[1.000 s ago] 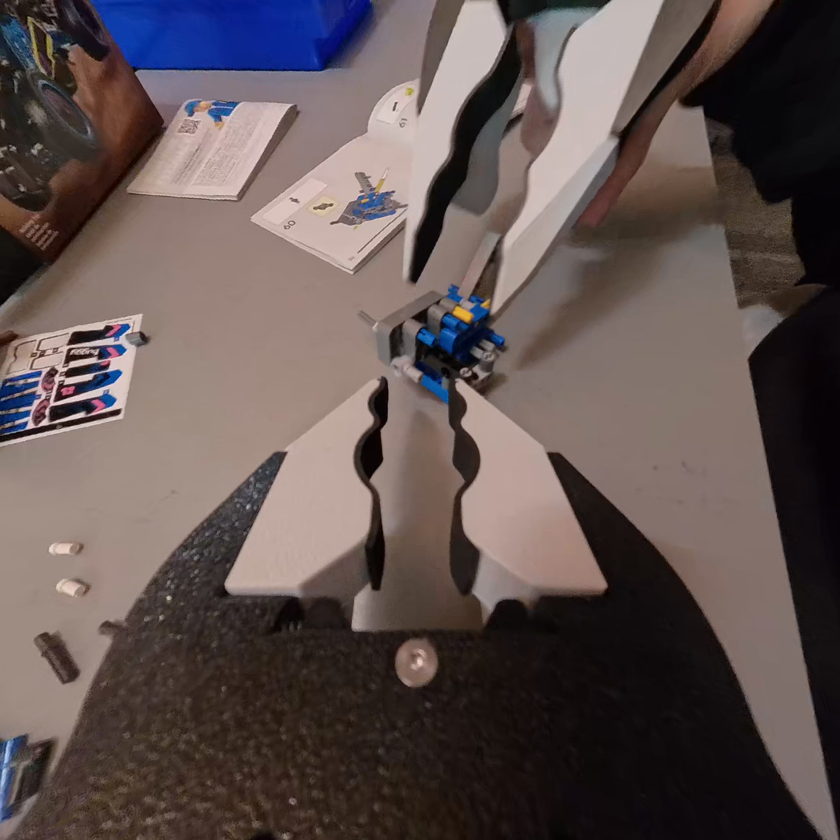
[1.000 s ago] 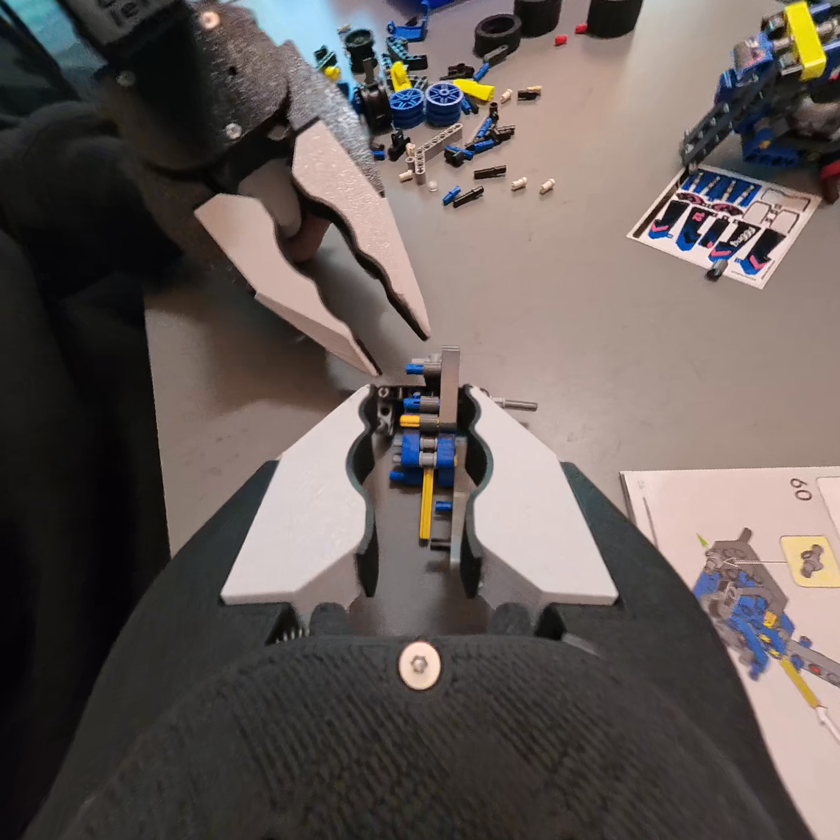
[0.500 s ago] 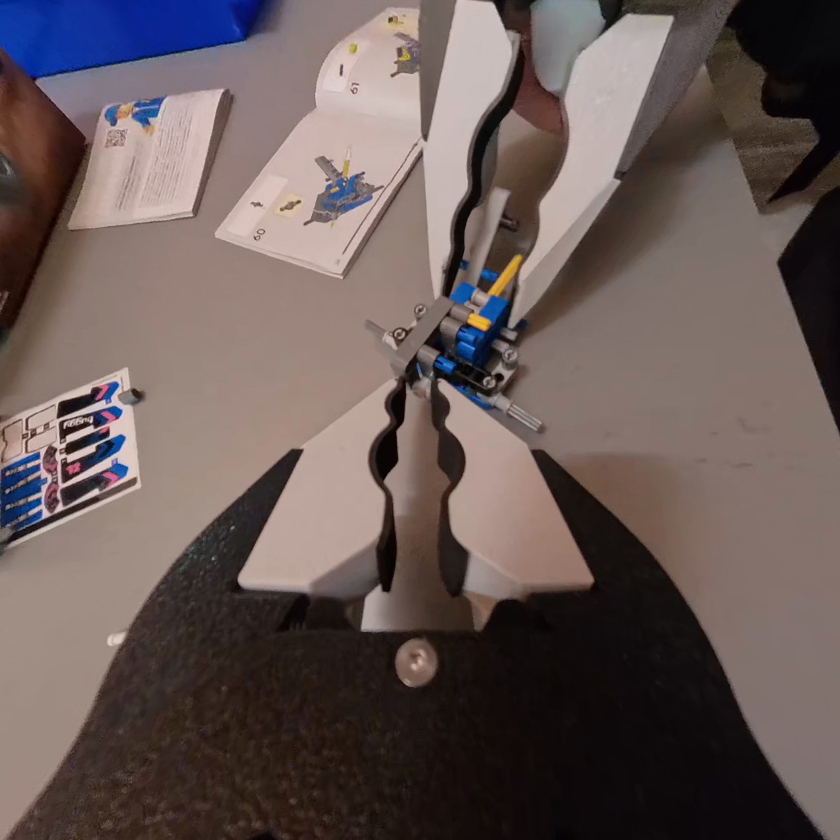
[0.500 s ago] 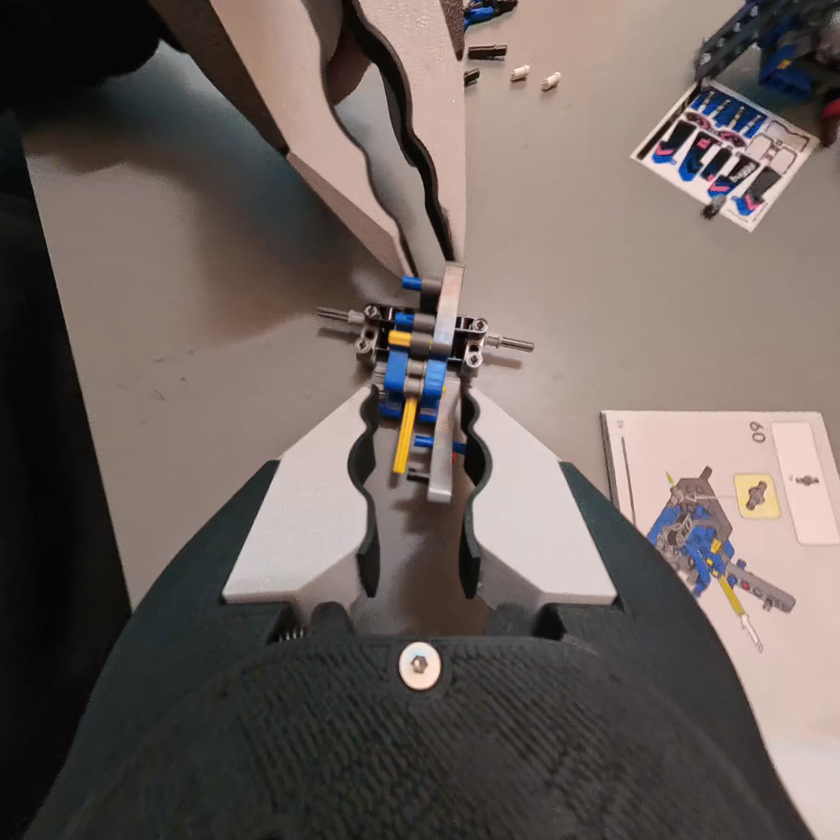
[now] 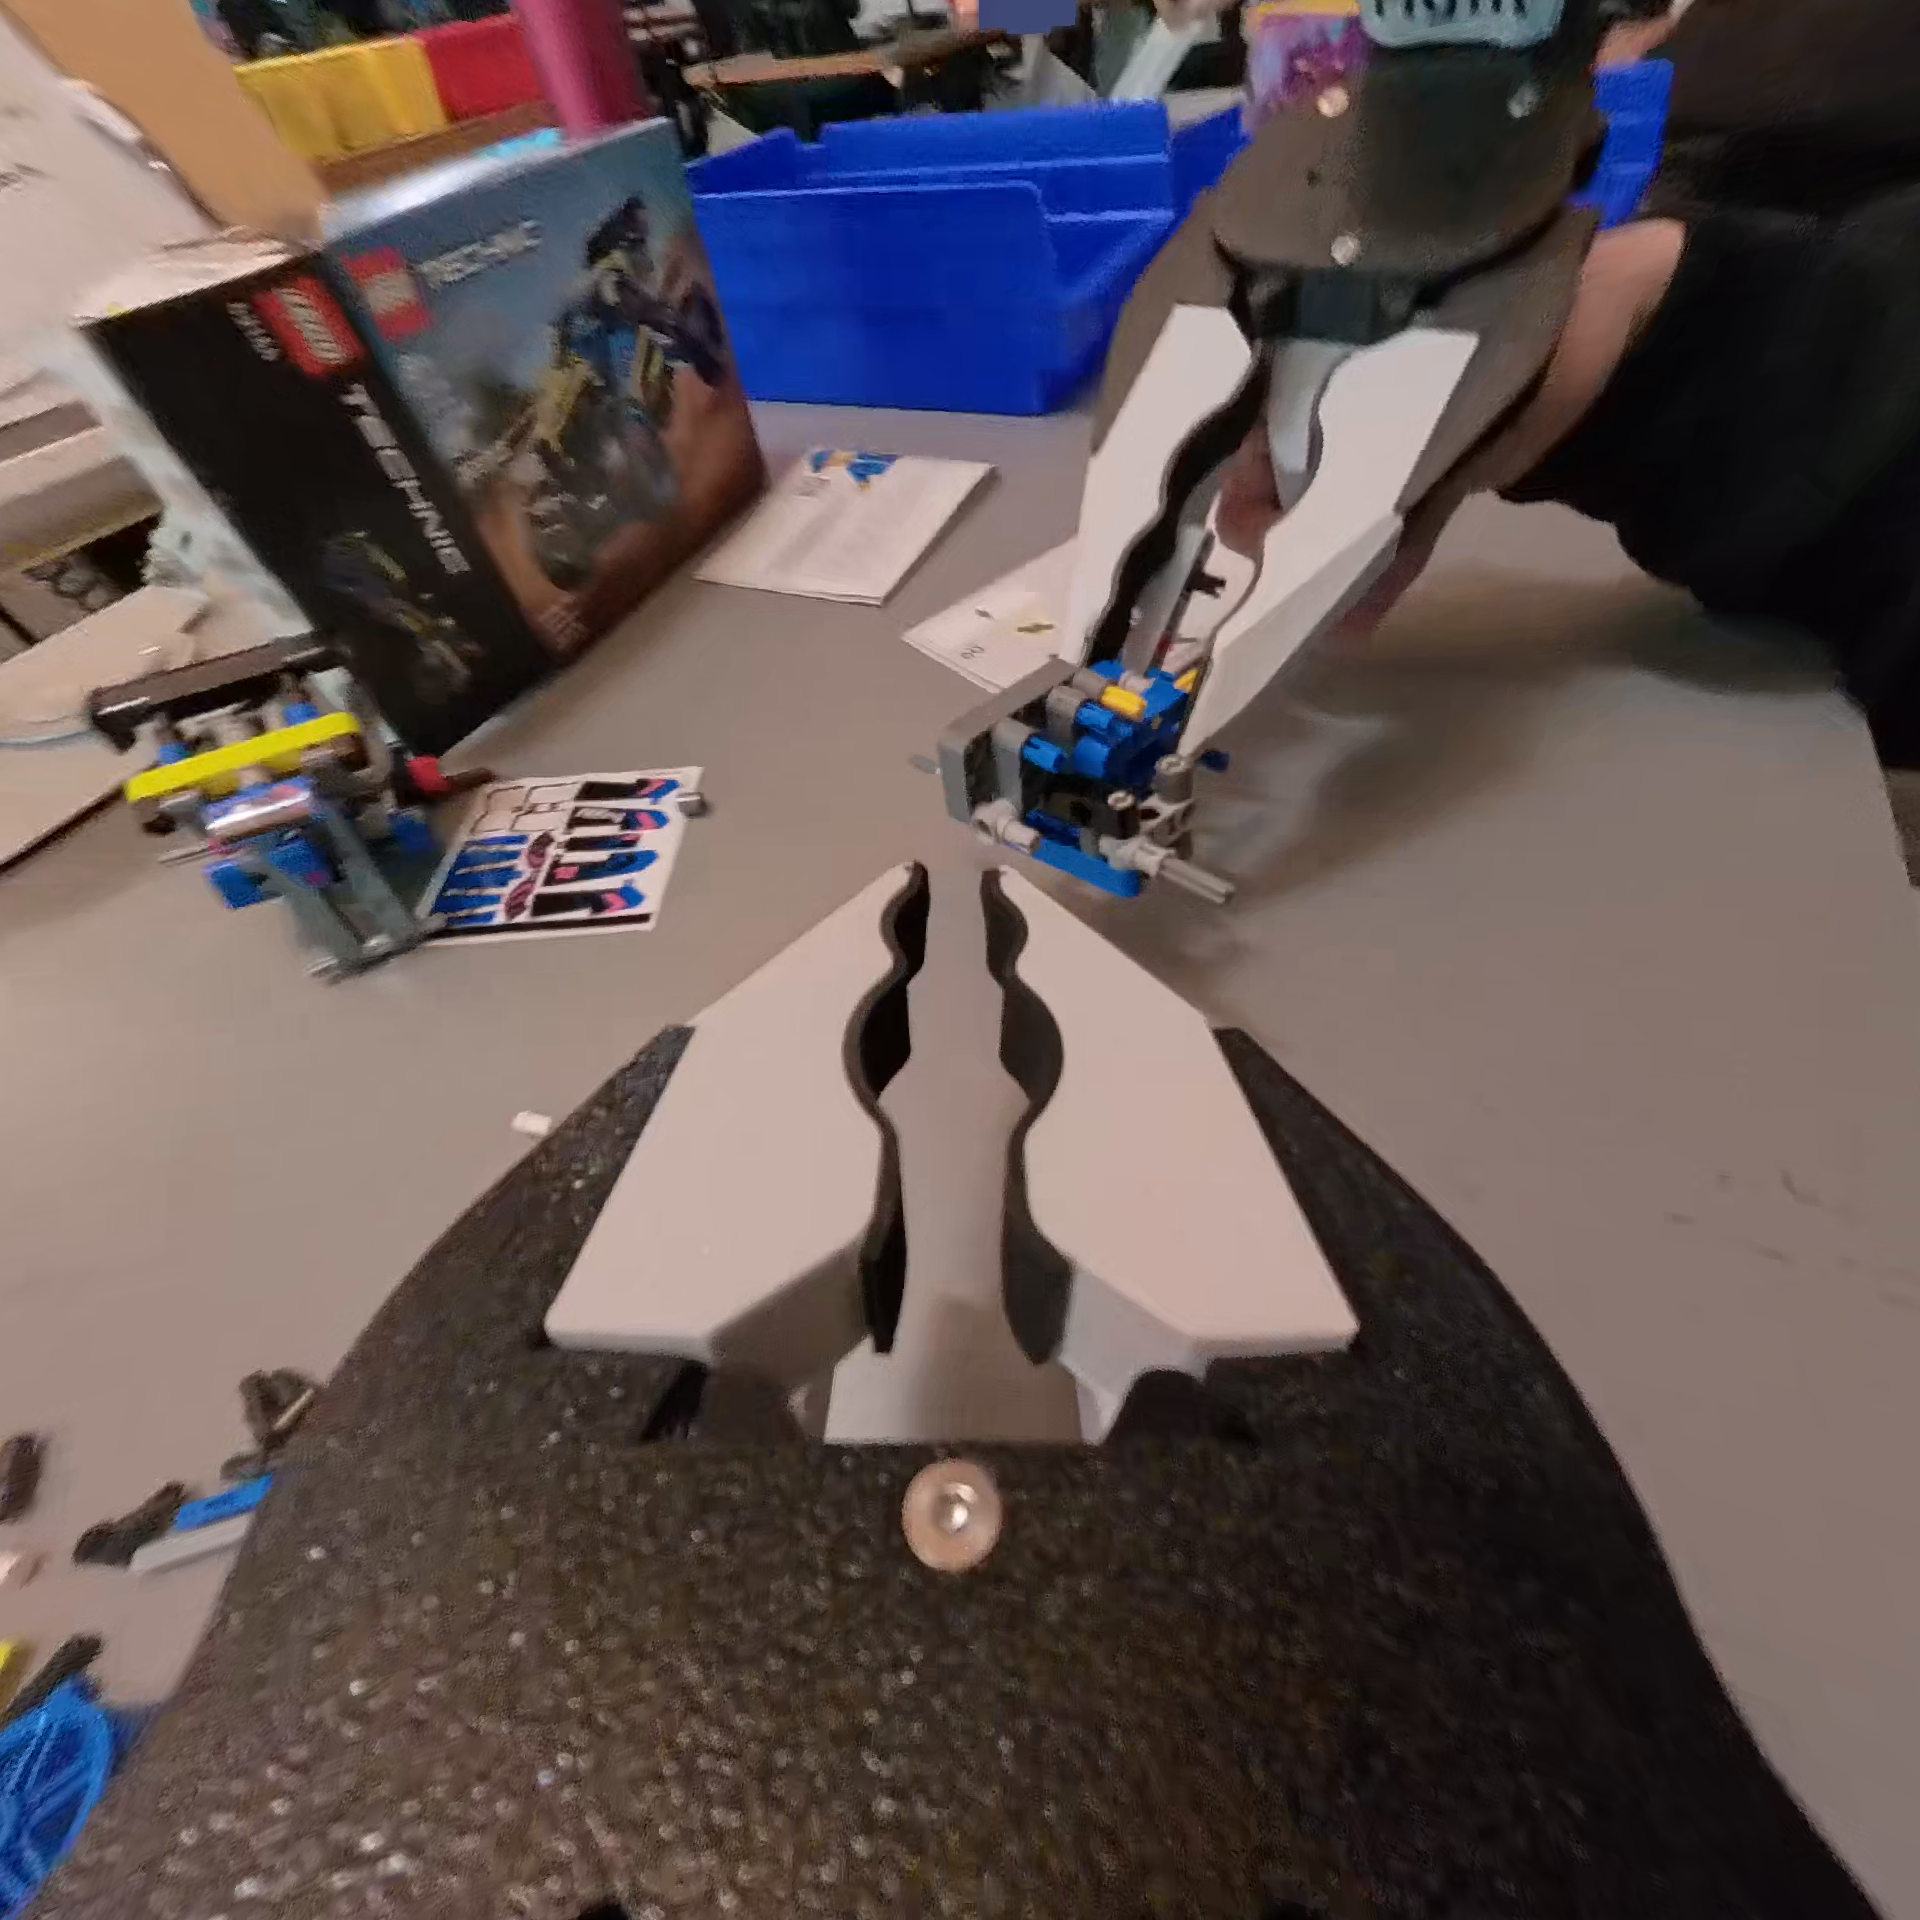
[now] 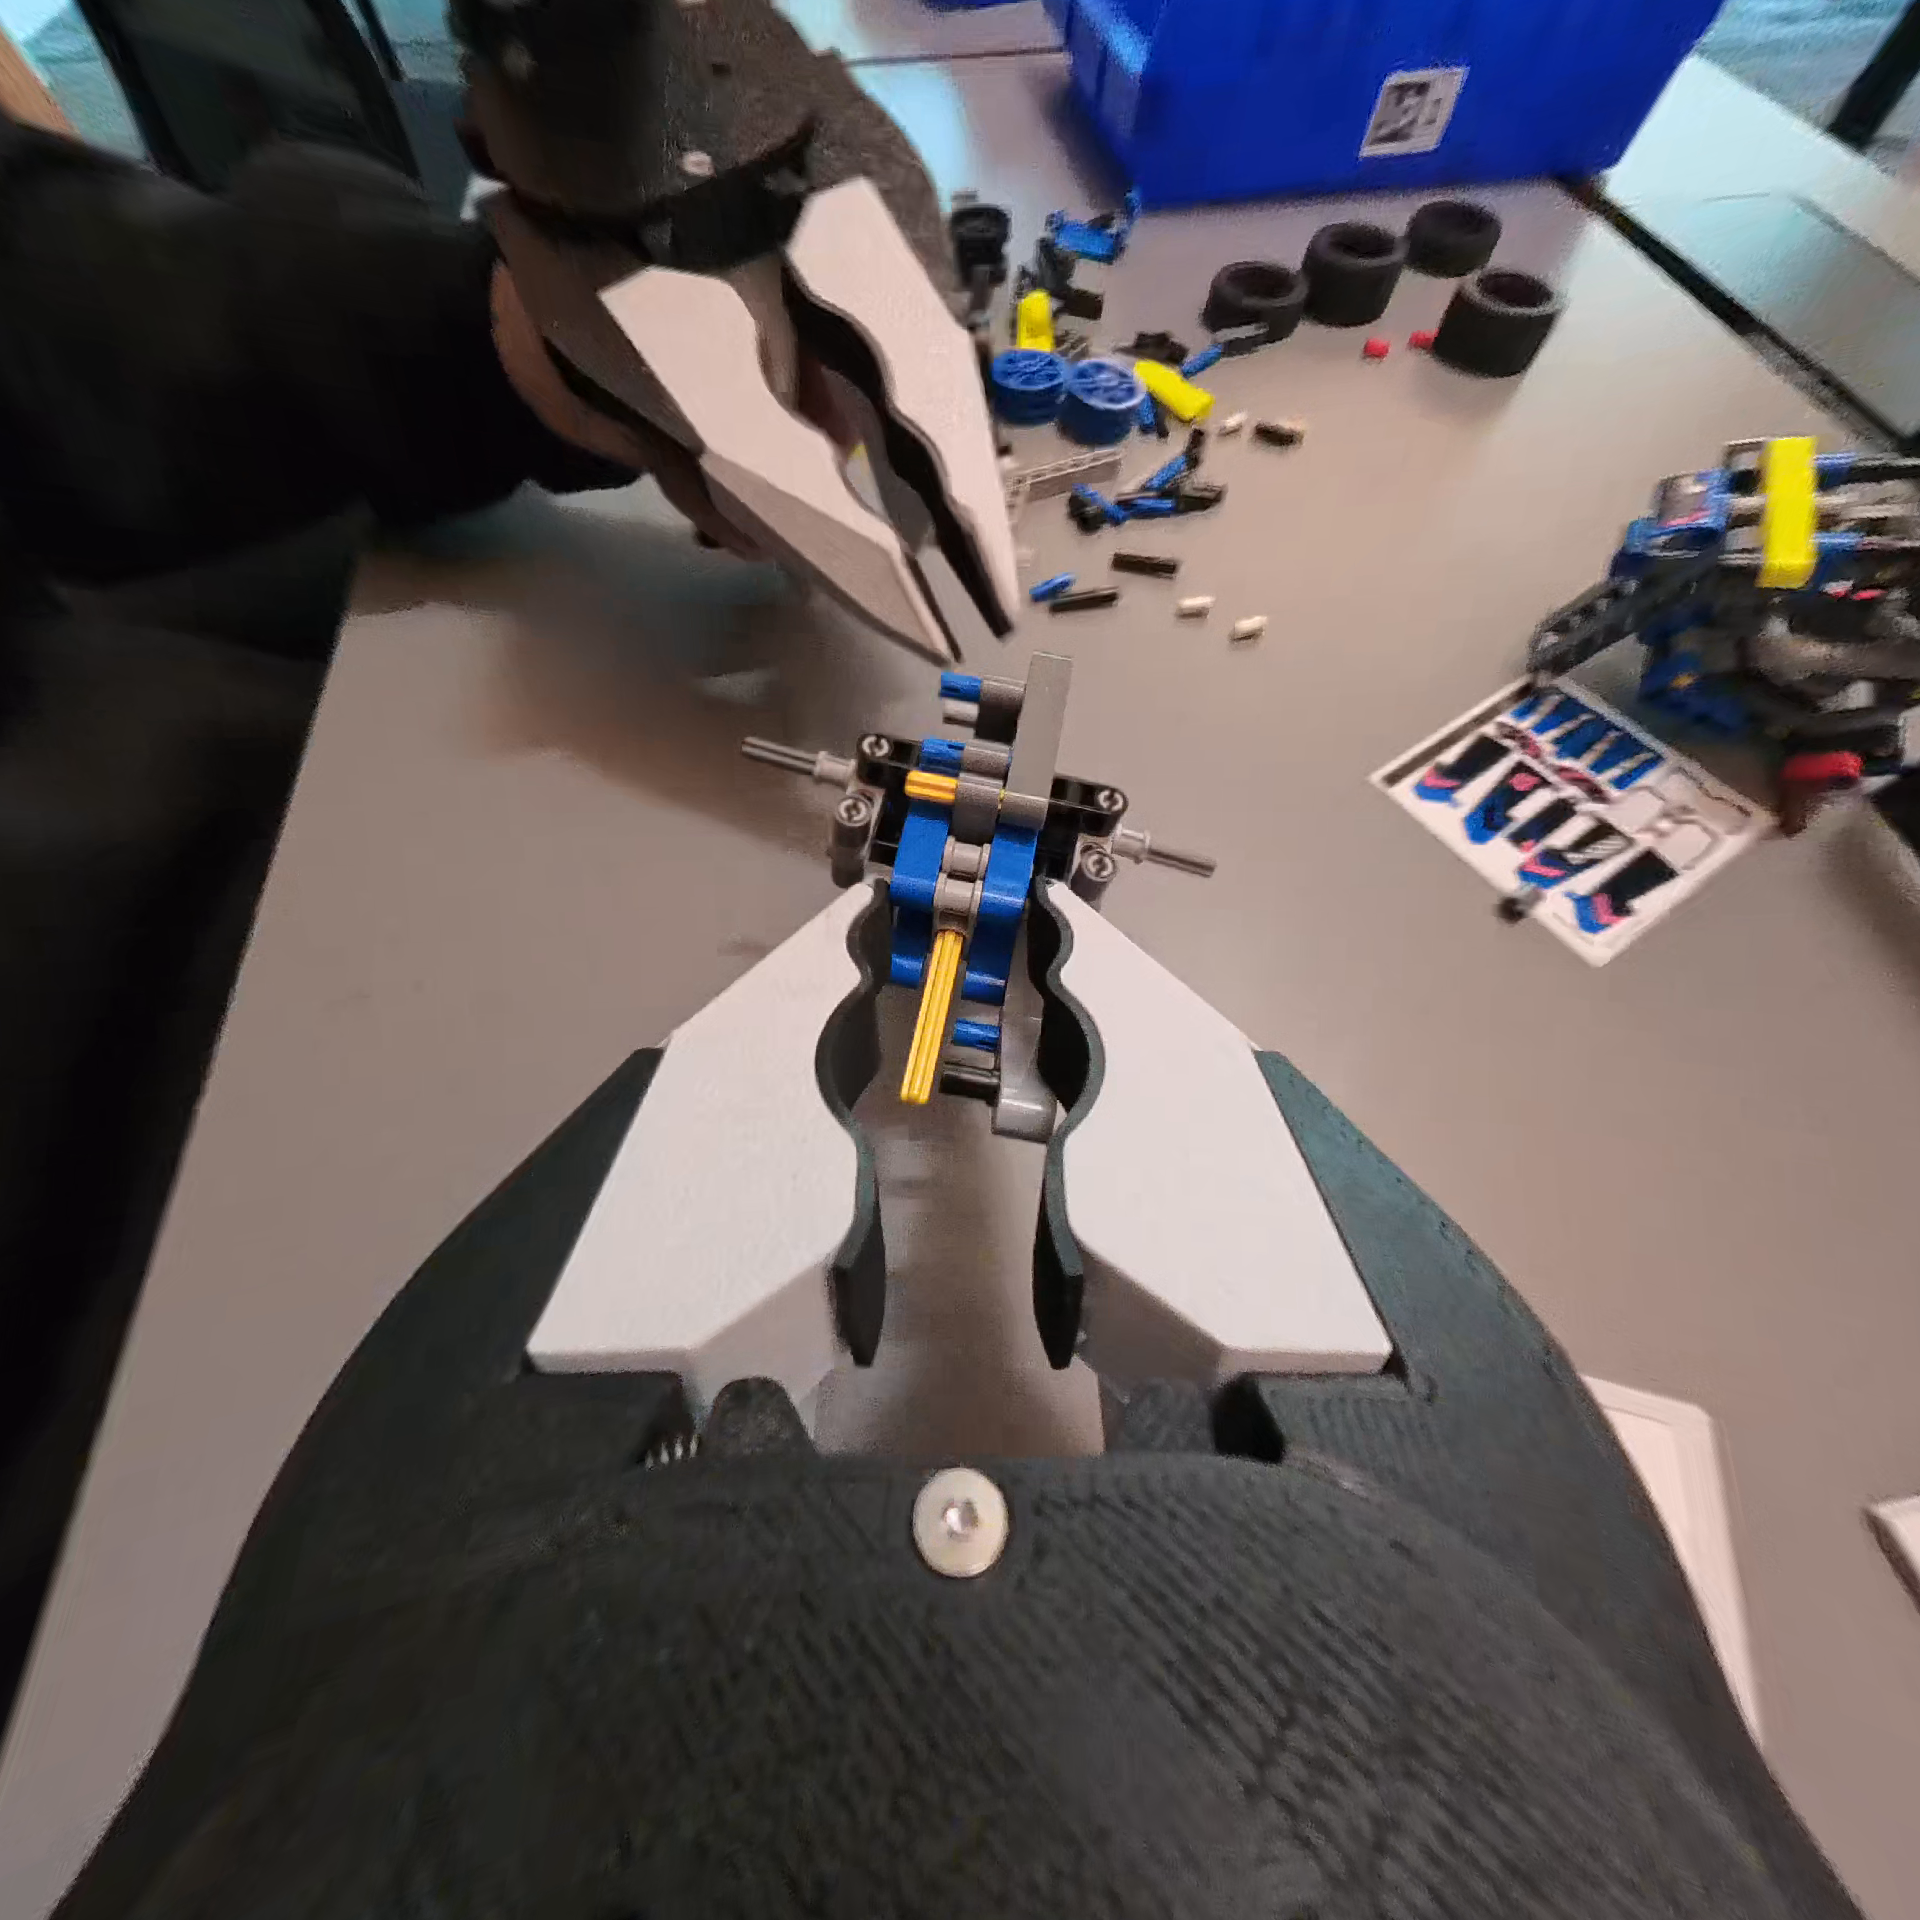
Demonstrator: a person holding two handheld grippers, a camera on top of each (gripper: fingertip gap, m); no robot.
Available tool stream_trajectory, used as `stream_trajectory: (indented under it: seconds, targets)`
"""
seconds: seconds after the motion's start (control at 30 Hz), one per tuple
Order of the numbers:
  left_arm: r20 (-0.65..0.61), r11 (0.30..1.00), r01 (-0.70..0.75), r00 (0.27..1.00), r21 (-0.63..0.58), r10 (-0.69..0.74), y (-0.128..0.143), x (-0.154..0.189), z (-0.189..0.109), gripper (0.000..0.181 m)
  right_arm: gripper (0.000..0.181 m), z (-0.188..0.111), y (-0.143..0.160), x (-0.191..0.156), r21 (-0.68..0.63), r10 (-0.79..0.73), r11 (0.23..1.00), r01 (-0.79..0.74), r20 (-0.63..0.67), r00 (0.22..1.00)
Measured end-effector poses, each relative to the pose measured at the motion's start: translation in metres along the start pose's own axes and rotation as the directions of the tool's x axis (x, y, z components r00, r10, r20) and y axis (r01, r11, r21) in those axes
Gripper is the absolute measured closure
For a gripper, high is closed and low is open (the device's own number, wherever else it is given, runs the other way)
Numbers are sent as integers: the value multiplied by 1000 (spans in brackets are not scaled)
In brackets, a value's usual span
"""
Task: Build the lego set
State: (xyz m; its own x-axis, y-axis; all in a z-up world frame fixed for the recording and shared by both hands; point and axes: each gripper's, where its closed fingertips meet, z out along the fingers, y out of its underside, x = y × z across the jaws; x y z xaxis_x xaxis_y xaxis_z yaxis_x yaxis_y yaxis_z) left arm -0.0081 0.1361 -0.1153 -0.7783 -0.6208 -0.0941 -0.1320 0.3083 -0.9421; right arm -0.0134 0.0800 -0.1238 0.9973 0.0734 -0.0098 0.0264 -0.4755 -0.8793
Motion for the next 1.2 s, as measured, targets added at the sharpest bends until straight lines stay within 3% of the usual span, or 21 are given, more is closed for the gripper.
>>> stream_trajectory:
  seconds: [0.2, 0.33, 0.63, 0.8, 0.9, 1.0, 1.1, 1.2]
  targets:
    - [81, 999, 45, 996, -15, -44, 11, -17, -6, 174, 157, 22, 12, 10, -89, -114, 990, 113, -5, 994]
    - [91, 998, 41, 995, -46, -37, 16, -16, -1, 174, 157, 31, 17, 20, -115, -108, 988, 106, -11, 994]
    - [101, 995, 54, 994, -80, -46, 19, -15, 6, 175, 150, 35, 15, 20, -43, -45, 998, 43, -36, 998]
    - [107, 989, 12, 994, -149, 4, 28, -8, 0, 175, 140, 5, -3, 16, 103, 15, 995, -5, -100, 995]
    - [147, 981, -21, 988, -195, 50, 35, -9, -10, 174, 149, -23, -7, 11, 172, 10, 984, 34, -247, 969]
    - [219, 970, -41, 971, -239, 95, 41, -22, -26, 169, 153, -38, 15, 6, 61, -33, 996, 59, -361, 932]
    - [310, 980, 0, 949, -198, 62, 33, -47, -48, 167, 158, -57, 39, 17, -36, -58, 998, 47, -486, 872]
    - [390, 987, -1, 918, -163, 66, 22, -75, -75, 135, 159, -83, 64, 35, -141, -62, 990, -23, -566, 822]
